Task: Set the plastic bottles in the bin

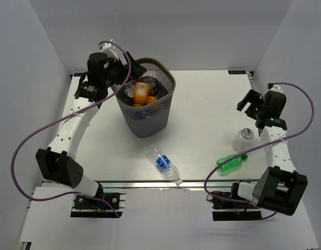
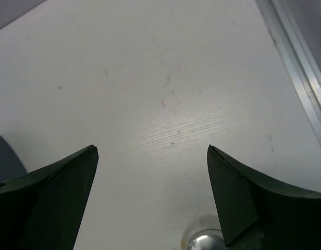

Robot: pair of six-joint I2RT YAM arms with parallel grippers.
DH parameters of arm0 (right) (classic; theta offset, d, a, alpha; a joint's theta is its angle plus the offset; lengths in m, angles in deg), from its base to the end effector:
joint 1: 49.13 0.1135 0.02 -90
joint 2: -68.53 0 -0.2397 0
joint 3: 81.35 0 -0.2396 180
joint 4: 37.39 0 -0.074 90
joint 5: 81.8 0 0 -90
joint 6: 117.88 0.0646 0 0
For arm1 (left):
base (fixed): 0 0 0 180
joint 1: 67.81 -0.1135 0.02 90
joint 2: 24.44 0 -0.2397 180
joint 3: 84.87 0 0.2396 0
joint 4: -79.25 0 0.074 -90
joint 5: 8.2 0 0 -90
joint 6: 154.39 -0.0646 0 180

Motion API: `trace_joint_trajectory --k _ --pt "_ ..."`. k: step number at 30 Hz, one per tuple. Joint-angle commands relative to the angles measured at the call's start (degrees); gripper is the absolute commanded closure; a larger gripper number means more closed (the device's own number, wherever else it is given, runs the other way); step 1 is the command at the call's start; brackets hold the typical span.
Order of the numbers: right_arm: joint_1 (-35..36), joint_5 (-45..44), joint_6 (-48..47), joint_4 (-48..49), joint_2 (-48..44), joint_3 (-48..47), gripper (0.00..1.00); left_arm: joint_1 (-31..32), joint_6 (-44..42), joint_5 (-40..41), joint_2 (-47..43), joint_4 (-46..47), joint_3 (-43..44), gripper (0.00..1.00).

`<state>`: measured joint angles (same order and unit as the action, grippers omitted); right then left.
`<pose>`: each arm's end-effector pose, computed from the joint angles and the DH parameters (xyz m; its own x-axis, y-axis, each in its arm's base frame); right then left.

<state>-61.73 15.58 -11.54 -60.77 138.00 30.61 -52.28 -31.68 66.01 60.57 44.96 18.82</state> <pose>0.2954 -0.0575 0.2741 -0.3641 0.3673 -0.8559 0.2136 0.9274 0.3071 0.3395 -0.1126 0.3924 -0.4938 -0.4025 -0.7708 0.2891 0.7600 -0.5821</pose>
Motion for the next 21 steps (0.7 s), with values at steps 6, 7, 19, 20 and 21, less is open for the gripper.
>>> trace_joint_trajectory --k 6,7,19,20,21 --pt "-1.28 -15.02 -0.69 -12.72 0.13 -2.45 0.11 -0.58 -5.20 7.44 11.63 -10.33 21.44 0.02" --pt "-1.46 -14.94 -0.87 -13.43 0.22 -2.45 0.11 -2.15 -5.29 7.09 12.88 -11.14 25.99 0.02" --pt "-1.55 -14.49 -0.34 -17.31 4.53 -0.78 0.11 -21.85 -0.72 8.75 11.68 -4.56 12.36 0.02" --pt "-1.55 -14.93 -0.17 -17.74 4.88 -0.86 0.11 -22.55 -0.19 10.15 9.14 -3.25 8.67 0.02" --pt "-1.55 -15.63 -0.17 -18.36 5.93 -1.04 0.11 -23.17 1.12 10.60 7.99 -0.63 1.76 0.02"
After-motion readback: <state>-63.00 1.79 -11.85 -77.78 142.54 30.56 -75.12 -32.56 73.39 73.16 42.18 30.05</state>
